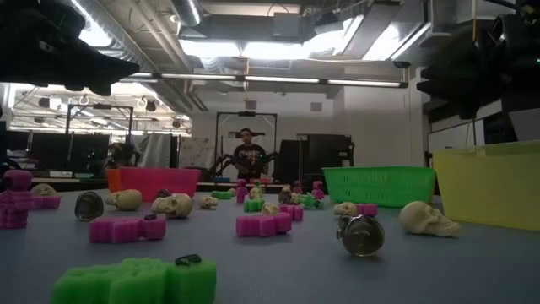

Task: Sort Halloween decoration
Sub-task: Put the pink skeleton toy into the yellow bin

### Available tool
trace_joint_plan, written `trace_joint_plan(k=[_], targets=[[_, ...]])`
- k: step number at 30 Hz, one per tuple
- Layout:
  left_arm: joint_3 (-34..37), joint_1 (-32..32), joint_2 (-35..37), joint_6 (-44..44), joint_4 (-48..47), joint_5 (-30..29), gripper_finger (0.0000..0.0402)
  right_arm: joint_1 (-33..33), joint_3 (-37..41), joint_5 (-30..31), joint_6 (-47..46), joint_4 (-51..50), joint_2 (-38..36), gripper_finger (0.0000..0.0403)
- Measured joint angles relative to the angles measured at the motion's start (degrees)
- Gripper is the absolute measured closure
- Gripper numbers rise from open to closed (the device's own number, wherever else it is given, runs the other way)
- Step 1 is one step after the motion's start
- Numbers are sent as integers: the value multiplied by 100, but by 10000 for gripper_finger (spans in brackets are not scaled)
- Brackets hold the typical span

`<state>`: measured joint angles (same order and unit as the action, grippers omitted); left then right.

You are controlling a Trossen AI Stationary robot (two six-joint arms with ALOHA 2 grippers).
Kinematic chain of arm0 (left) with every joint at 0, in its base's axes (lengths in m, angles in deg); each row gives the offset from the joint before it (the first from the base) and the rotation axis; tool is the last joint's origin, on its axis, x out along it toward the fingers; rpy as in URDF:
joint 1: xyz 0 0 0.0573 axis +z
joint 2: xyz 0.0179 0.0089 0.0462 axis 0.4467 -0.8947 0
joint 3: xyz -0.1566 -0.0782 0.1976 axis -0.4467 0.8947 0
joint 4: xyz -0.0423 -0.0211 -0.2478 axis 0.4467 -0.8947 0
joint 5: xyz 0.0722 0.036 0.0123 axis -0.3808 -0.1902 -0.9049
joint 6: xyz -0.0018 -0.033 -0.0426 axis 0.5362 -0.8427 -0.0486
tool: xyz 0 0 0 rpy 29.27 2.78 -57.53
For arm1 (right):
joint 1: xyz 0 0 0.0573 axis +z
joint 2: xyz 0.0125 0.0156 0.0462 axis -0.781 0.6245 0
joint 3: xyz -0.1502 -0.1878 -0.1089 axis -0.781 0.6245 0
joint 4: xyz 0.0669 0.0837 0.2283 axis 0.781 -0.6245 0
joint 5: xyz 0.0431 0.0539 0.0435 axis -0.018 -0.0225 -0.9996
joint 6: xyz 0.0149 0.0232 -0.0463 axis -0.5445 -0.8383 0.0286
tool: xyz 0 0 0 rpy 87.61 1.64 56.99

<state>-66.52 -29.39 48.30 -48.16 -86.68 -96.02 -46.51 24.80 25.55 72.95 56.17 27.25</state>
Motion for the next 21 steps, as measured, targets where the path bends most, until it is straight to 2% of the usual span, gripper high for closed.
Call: trace_joint_plan(k=[7, 11, 16, 21], targets=[[0, 0, 2, 0, 2, 2, 401, 0, 0, 99, -472, 33, 2, 153], [0, -1, 1, 1, 1, 2, 401, 0, 0, 209, -477, 587, 4, 113], [0, 0, 0, 2, 0, 2, 401, 0, -17, 202, -441, 1459, 197, 104], [0, 0, 2, 2, 2, 2, 401, 0, -356, 261, -393, 1497, 805, 114]])
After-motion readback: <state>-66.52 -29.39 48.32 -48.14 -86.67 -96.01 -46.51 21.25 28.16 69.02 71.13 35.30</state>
